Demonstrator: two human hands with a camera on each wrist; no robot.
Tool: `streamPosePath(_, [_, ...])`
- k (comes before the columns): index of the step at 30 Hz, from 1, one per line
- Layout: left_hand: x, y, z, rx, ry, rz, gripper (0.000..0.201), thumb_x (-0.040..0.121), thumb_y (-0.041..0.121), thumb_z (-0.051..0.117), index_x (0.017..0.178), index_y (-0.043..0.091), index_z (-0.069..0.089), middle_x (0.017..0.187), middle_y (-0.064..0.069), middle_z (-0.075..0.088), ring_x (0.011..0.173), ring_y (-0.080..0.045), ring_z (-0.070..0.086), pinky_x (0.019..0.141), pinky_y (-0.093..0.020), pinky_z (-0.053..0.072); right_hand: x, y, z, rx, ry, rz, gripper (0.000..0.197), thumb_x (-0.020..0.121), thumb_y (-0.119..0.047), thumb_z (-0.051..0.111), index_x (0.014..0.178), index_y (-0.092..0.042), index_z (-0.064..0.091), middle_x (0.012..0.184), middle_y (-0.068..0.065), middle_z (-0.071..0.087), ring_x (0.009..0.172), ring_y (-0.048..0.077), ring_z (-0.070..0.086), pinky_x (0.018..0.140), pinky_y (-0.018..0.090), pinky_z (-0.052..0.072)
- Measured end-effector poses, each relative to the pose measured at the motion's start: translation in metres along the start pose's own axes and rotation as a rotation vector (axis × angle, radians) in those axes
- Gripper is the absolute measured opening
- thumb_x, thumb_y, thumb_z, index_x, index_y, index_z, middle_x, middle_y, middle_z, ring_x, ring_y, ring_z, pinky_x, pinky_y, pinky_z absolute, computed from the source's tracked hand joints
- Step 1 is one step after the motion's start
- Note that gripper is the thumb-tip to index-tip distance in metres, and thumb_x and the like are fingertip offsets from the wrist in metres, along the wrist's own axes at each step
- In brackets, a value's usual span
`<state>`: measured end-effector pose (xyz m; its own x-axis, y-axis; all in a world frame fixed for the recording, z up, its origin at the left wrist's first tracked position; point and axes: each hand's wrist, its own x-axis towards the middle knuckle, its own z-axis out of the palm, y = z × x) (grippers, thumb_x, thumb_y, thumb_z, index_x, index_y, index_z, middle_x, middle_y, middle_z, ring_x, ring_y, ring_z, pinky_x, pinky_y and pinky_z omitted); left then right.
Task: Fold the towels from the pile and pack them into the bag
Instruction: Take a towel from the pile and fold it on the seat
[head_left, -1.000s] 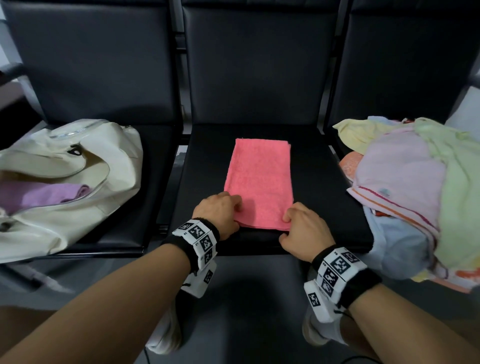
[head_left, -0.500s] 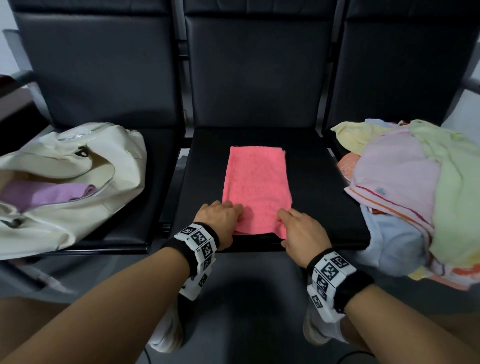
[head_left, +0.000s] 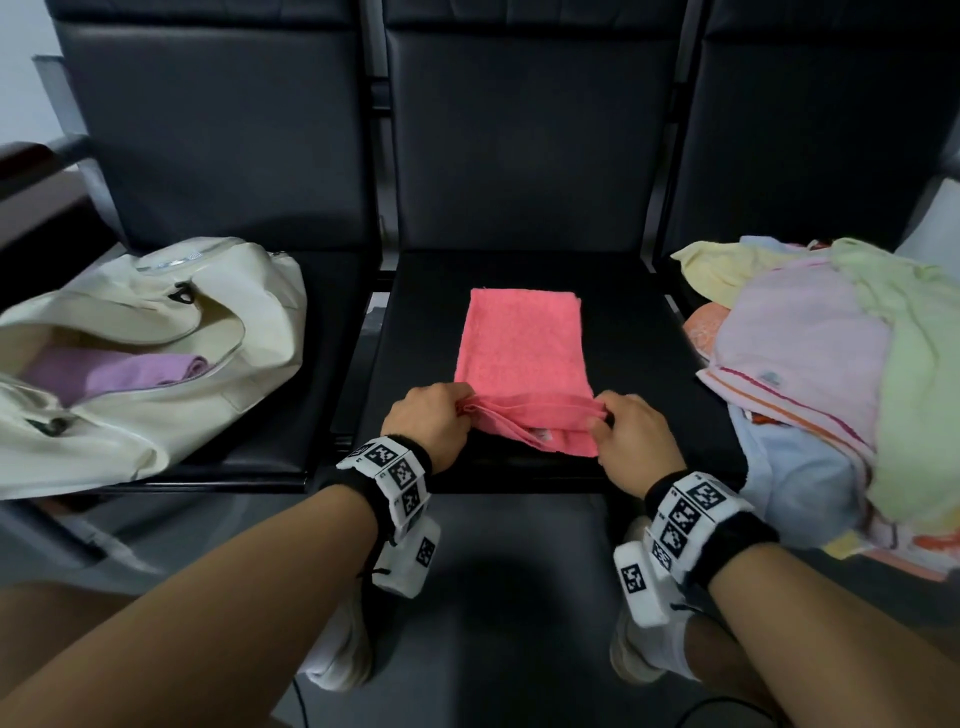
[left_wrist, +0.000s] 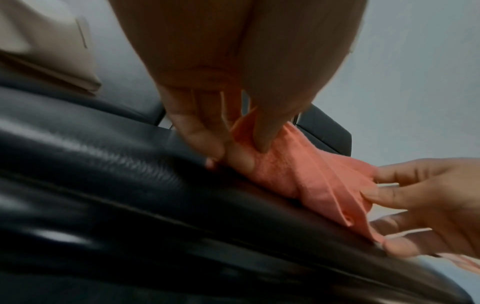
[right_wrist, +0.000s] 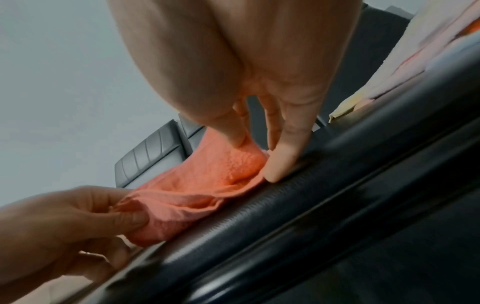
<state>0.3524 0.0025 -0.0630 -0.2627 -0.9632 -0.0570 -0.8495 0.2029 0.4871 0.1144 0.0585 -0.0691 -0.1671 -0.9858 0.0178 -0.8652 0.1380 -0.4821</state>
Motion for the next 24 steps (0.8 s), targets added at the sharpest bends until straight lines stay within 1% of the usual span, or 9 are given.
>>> streamPosePath(3, [0.002, 0.004, -0.001, -0.085, -0.023, -0.002, 0.012, 0.094, 0.022, 0.057, 0.085, 0.03, 0.06, 0.086, 0.0, 0.071, 0.083, -0.025, 0.071, 0.082, -0.044, 0.057, 0.003, -0.006, -0.002, 0.05, -0.021, 0.045, 0.011, 0.099, -0.019, 0.053, 0.099, -0.009, 0.058, 0.105, 0.013, 0.054, 0.095, 0.034, 0.057, 0.083, 0.04, 0.046])
streamPosePath(5, [0.003, 0.007, -0.001, -0.095, -0.026, 0.017, 0.011, 0.092, 0.018, 0.056, 0.087, 0.027, 0.06, 0.089, -0.003, 0.07, 0.086, -0.026, 0.069, 0.078, -0.041, 0.055, 0.001, -0.01, -0.005, 0.061, -0.06, 0.054, 0.002, 0.094, -0.014, 0.055, 0.093, -0.013, 0.055, 0.103, 0.013, 0.053, 0.094, 0.034, 0.057, 0.079, 0.036, 0.043])
streamPosePath(8, [0.001, 0.009, -0.001, -0.101, -0.015, 0.027, 0.012, 0.088, 0.016, 0.06, 0.091, 0.026, 0.065, 0.092, -0.004, 0.069, 0.089, -0.026, 0.065, 0.074, -0.034, 0.05, -0.004, -0.013, -0.008, 0.107, -0.11, 0.091, 0.012, 0.084, -0.015, 0.068, 0.084, -0.017, 0.056, 0.093, 0.008, 0.059, 0.088, 0.03, 0.059, 0.07, 0.029, 0.039])
streamPosePath(11, [-0.001, 0.007, 0.001, -0.096, -0.023, 0.009, 0.019, 0.083, 0.011, 0.062, 0.093, 0.024, 0.071, 0.096, -0.003, 0.07, 0.091, -0.024, 0.066, 0.075, -0.03, 0.05, -0.009, -0.02, -0.013, 0.165, -0.132, 0.125, 0.027, 0.078, -0.03, 0.082, 0.088, -0.014, 0.064, 0.088, -0.001, 0.064, 0.086, 0.02, 0.061, 0.065, 0.026, 0.041])
streamPosePath(14, [0.0, 0.007, 0.003, -0.071, -0.034, 0.0, 0.024, 0.079, 0.005, 0.062, 0.083, 0.027, 0.069, 0.099, 0.0, 0.069, 0.091, -0.021, 0.065, 0.073, -0.026, 0.048, -0.01, -0.027, -0.012, 0.215, -0.13, 0.154, 0.05, 0.083, -0.047, 0.076, 0.083, 0.0, 0.062, 0.083, 0.014, 0.066, 0.087, 0.035, 0.067, 0.073, 0.038, 0.051])
streamPosePath(17, [0.0, 0.006, 0.005, -0.048, -0.032, 0.0, 0.031, 0.076, 0.001, 0.061, 0.071, 0.032, 0.063, 0.096, 0.003, 0.068, 0.088, -0.02, 0.065, 0.072, -0.026, 0.049, -0.003, -0.024, 0.0, 0.344, -0.106, 0.267, 0.065, 0.077, -0.065, 0.072, 0.081, -0.002, 0.055, 0.068, 0.002, 0.065, 0.071, 0.029, 0.072, 0.072, 0.044, 0.06])
streamPosePath(20, [0.0, 0.006, 0.004, -0.036, -0.036, 0.011, 0.032, 0.076, 0.002, 0.064, 0.065, 0.032, 0.059, 0.095, 0.003, 0.067, 0.086, -0.02, 0.065, 0.073, -0.027, 0.052, 0.006, -0.022, 0.009, 0.478, -0.107, 0.381, 0.077, 0.077, -0.046, 0.082, 0.122, 0.002, 0.044, 0.099, 0.014, 0.07, 0.088, 0.028, 0.072, 0.072, 0.037, 0.059])
streamPosePath(22, [-0.001, 0.006, 0.004, -0.034, -0.039, 0.016, 0.03, 0.075, 0.003, 0.064, 0.065, 0.03, 0.06, 0.094, 0.003, 0.067, 0.085, -0.02, 0.065, 0.074, -0.029, 0.054, 0.008, -0.023, 0.012, 0.463, -0.129, 0.421, 0.069, 0.076, -0.034, 0.085, 0.118, 0.002, 0.045, 0.105, 0.015, 0.064, 0.092, 0.03, 0.068, 0.068, 0.036, 0.055])
streamPosePath(24, [-0.002, 0.005, 0.004, -0.031, -0.041, 0.021, 0.027, 0.076, 0.003, 0.065, 0.066, 0.028, 0.061, 0.094, 0.003, 0.067, 0.085, -0.02, 0.065, 0.074, -0.028, 0.053, 0.011, -0.023, 0.015, 0.449, -0.152, 0.444, 0.044, 0.073, -0.027, 0.087, 0.093, -0.004, 0.055, 0.089, 0.01, 0.06, 0.073, 0.024, 0.061, 0.054, 0.031, 0.047])
